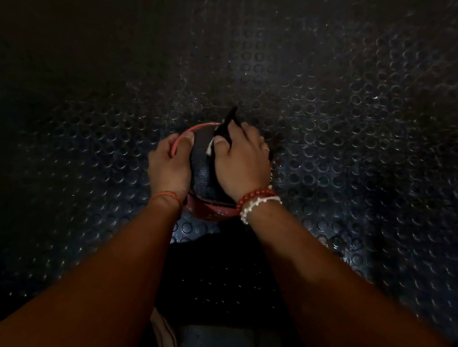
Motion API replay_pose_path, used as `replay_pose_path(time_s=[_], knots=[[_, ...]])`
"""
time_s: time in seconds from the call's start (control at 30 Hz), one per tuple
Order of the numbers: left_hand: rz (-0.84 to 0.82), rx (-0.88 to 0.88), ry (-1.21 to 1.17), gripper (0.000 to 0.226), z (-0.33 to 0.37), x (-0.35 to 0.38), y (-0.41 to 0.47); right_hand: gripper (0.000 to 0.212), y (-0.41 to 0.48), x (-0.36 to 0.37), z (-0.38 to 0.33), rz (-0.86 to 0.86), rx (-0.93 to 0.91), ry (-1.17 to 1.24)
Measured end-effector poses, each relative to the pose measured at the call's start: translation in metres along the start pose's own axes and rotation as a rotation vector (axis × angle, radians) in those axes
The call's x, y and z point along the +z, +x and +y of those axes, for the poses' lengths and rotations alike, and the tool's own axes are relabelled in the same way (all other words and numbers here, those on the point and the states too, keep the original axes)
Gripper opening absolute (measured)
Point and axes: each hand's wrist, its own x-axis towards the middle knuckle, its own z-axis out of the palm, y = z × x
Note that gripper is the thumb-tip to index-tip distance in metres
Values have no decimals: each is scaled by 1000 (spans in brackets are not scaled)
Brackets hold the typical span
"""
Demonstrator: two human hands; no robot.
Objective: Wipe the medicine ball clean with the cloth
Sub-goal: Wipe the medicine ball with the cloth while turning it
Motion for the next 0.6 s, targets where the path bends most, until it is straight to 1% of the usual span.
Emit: replay_pose_path(time_s=[0.07,0.13,0.2,0.3,0.4,0.53,0.6], knots=[[7,-6,34,43,-2,0,0,53,1,1,1,3,-104,-67],[11,3,38,48,-4,-1,-2,53,11,-3,2,-36,-179,-85],[4,5,37,48,-4,-1,-2,47,24,-7,1,-90,-194,-67],[10,-11,21,47,-1,1,-3,36,47,-21,-6,-219,-61,45],[30,-36,12,51,0,3,-7,37,60,-32,-7,-368,92,52],[51,-41,-5,53,2,6,-8,41,66,-33,18,-395,196,-32],[52,-42,8,53,3,6,-6,42,58,-29,30,-352,291,10]])
